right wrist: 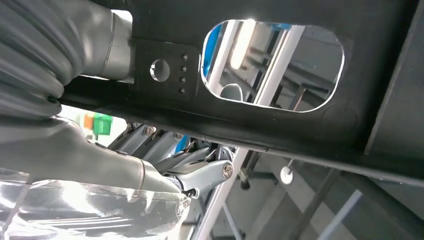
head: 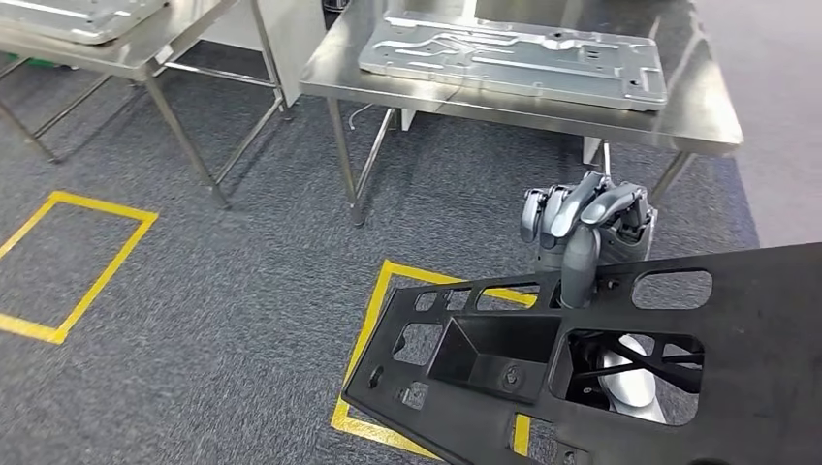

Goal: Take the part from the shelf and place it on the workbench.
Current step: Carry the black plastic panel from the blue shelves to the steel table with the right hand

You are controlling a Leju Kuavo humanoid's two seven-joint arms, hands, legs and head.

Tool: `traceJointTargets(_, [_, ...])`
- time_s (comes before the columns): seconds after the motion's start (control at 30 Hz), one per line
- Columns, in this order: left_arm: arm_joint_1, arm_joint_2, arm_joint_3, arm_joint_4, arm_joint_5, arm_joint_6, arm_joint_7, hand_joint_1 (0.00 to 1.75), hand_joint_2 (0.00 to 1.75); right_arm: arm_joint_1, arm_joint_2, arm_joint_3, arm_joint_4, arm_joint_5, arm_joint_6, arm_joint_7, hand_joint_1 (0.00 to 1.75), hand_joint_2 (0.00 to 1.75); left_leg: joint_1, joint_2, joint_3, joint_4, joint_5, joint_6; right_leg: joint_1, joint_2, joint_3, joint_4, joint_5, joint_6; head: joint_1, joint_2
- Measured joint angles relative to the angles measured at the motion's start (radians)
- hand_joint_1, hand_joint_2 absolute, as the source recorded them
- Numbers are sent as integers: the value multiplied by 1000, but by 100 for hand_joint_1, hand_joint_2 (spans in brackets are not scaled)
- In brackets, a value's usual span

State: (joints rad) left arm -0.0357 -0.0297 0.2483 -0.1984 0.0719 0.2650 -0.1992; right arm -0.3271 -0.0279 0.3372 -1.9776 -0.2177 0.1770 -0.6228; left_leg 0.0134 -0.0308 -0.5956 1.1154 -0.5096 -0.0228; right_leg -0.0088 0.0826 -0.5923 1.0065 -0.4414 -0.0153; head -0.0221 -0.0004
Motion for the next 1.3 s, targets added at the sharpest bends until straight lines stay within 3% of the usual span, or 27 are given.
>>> traceJointTargets(0.03, [0, 1, 0, 0, 0, 0, 0, 0, 175, -2, 1, 0, 1, 0, 0, -1, 175, 175, 2, -24, 25, -59, 22, 4, 0, 13, -3, 2, 1, 5, 0, 0])
traceJointTargets(0.1, [0, 2, 0, 0, -1, 0, 0, 0, 175, -5, 3, 1, 4, 0, -1, -3, 175, 175, 2, -51, 44, -105, 29, 12, -2, 35, -11, 4, 5, 18, 0, 0])
traceJointTargets(0.17, [-4, 2, 0, 0, -1, 0, -1, 0, 175, -6, 4, 1, 5, 0, -2, -4, 175, 175, 1, -31, 46, -113, 33, 25, -5, 47, -17, 2, 9, 32, 0, 0])
traceJointTargets(0.23, [-5, 2, 0, 0, -1, -1, -1, 0, 175, -8, 4, 1, 6, -1, -3, -5, 175, 175, 3, -5, 49, -122, 40, 39, -1, 3, -35, 34, -14, 40, 0, 0])
traceJointTargets(0.3, [-2, 2, 0, 0, -1, -1, -1, 0, 175, -11, 4, 1, 7, -1, -4, -6, 175, 175, 1, 22, 49, -125, 42, 48, 0, -56, -86, 144, -74, 43, 0, 0])
traceJointTargets(0.37, [1, 3, 0, 0, -2, -2, -1, 0, 175, -11, 4, 2, 10, -1, -7, -6, 175, 175, -3, 50, 48, -124, 40, 50, -3, -72, -142, 263, -119, 48, 0, 0])
traceJointTargets(0.4, [1, 3, 0, 0, -2, -2, -1, 0, 175, -10, 4, 2, 11, -1, -8, -6, 175, 175, -4, 64, 47, -123, 39, 50, -4, -74, -149, 280, -117, 49, 0, 0])
traceJointTargets(0.47, [-1, 3, 0, 0, -3, -4, -1, 0, 175, -11, 4, 2, 13, -1, -11, -6, 175, 175, -4, 89, 49, -120, 34, 48, -5, -86, -106, 203, -66, 49, 0, 0])
traceJointTargets(0.53, [-3, 3, 0, 0, -3, -7, -1, 0, 175, -11, 4, 2, 13, -1, -13, -6, 175, 175, -7, 109, 52, -115, 27, 40, 0, -124, -34, 68, -19, 43, 0, 0])
traceJointTargets(0.57, [-4, 3, 0, 0, -3, -10, -2, 0, 175, -12, 4, 2, 13, -1, -13, -7, 175, 175, -9, 118, 54, -113, 24, 35, 4, -137, -14, 28, -9, 38, 0, 0])
traceJointTargets(0.6, [-4, 4, 0, 0, -2, -13, -4, 0, 175, -12, 4, 2, 13, -2, -14, -8, 175, 175, -11, 127, 55, -112, 22, 30, 8, -143, -5, 8, -8, 32, 0, 0])
traceJointTargets(0.67, [-6, 5, 1, 0, -1, -16, -8, 0, 175, -13, 4, 2, 13, -2, -15, -10, 175, 175, -12, 147, 59, -113, 18, 20, 11, -121, -7, 6, -6, 21, 0, 0])
traceJointTargets(0.7, [-8, 5, 1, 0, 0, -17, -10, 0, 175, -13, 4, 2, 13, -2, -15, -10, 175, 175, -10, 142, 61, -109, 12, 14, 9, -110, -6, 3, -4, 16, 0, 0])
traceJointTargets(0.77, [-10, 6, 1, 0, 0, -18, -13, 0, 175, -13, 4, 2, 12, -2, -16, -11, 175, 175, -5, 101, 43, -58, -24, 4, 2, -93, -3, -3, 0, 5, 0, 0])
traceJointTargets(0.83, [-8, 7, 3, 0, 1, -22, -17, 0, 175, -12, 4, 2, 12, 0, -21, -11, 175, 175, -1, 53, -15, 70, -88, -3, 0, -78, -3, -4, 1, -3, 0, 0])
traceJointTargets(0.9, [-6, 9, 6, 0, 3, -29, -20, 0, 175, -7, 4, 2, 13, 4, -30, -12, 175, 175, -1, 42, -69, 171, -116, -6, 1, -63, -3, -3, 1, -5, 0, 0])
traceJointTargets(0.93, [-5, 10, 7, 0, 3, -34, -20, 0, 175, -4, 4, 2, 13, 6, -33, -13, 175, 175, -1, 41, -74, 171, -102, -6, 1, -56, -2, -2, 1, -5, 0, 0])
traceJointTargets(0.97, [-5, 10, 7, 0, 3, -38, -20, 0, 175, -2, 4, 2, 13, 8, -35, -15, 175, 175, -1, 41, -62, 136, -72, -5, 1, -50, -1, -2, 0, -4, 0, 0])
traceJointTargets(1.03, [-6, 12, 7, 0, 3, -45, -20, 0, 175, 0, 4, 2, 13, 14, -39, -20, 175, 175, -1, 35, -5, 2, 0, 1, 3, -42, 1, 2, -2, 1, 0, 0])
traceJointTargets(1.07, [-7, 13, 7, 0, 3, -48, -20, 0, 175, 1, 4, 2, 12, 17, -40, -23, 175, 175, -2, 30, 18, -53, 21, 7, 5, -38, 0, 5, -4, 6, 0, 0])
traceJointTargets(1.1, [-8, 14, 8, 0, 3, -51, -20, 0, 175, 1, 4, 2, 11, 20, -42, -24, 175, 175, -3, 26, 33, -88, 31, 13, 6, -36, -2, 7, -4, 12, 0, 0])
traceJointTargets(1.2, [-9, 15, 8, 0, 1, -53, -19, 0, 175, 4, 4, 3, 7, 24, -47, -25, 175, 175, -5, 25, 36, -104, 35, 33, 4, -35, -5, 8, -4, 30, 0, 0])
traceJointTargets(1.27, [-9, 15, 8, 0, 0, -53, -19, 0, 175, 5, 4, 4, 2, 25, -50, -25, 175, 175, -1, 30, 38, -111, 41, 46, 4, -50, -22, 46, -33, 39, 0, 0])
traceJointTargets(1.3, [-9, 15, 8, 0, 0, -53, -18, 0, 175, 6, 4, 5, 1, 26, -51, -25, 175, 175, -1, 32, 38, -113, 43, 51, 2, -60, -45, 97, -62, 42, 0, 0])
